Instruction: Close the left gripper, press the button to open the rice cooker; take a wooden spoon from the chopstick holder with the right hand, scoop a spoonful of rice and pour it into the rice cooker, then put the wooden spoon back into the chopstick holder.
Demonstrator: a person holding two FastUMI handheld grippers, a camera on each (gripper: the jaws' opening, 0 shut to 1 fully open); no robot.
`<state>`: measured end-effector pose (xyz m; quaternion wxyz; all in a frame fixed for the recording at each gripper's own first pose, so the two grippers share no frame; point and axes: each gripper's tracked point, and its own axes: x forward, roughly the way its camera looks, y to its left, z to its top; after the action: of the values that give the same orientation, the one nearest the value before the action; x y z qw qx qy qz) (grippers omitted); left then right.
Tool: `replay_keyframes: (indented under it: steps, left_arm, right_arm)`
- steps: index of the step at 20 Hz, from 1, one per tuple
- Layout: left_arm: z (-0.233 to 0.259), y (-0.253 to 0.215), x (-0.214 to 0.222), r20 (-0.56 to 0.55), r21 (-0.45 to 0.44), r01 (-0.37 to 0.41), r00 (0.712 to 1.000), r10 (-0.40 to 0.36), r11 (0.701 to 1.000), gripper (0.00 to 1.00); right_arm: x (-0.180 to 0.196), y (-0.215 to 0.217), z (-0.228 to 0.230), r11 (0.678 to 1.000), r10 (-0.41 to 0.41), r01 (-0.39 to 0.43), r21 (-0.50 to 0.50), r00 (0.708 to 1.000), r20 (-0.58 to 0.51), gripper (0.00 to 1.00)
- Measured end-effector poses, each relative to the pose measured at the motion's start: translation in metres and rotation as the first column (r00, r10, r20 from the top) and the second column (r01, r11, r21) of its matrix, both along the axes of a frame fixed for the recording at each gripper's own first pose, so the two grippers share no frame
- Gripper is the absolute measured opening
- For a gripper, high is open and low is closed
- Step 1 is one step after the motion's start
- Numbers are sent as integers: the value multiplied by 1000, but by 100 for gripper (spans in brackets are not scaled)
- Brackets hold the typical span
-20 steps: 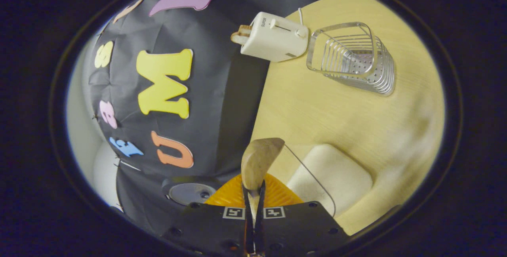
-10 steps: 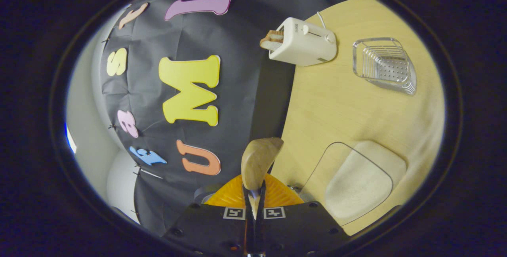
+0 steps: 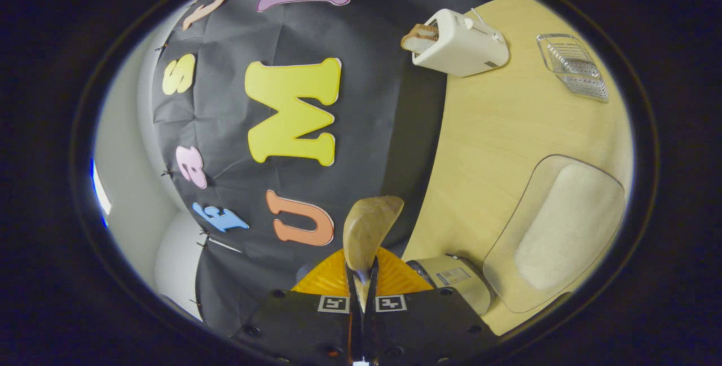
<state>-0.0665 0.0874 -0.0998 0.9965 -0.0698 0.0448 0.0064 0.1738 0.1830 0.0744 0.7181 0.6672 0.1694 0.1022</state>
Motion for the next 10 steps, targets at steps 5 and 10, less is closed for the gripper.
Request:
replay_keyframes:
  steps: [5, 10]
  left_arm:
    - [-7, 22, -6, -8, -33, -31, 1000, 31, 999, 97]
    - [-12, 42, -14, -6, -22, -61, 998, 61, 998, 97]
  right_arm:
    - [9, 59, 13, 999, 32, -32, -32, 999, 20, 2]
    - [16, 115, 7, 988, 78, -74, -139, 997, 24, 2]
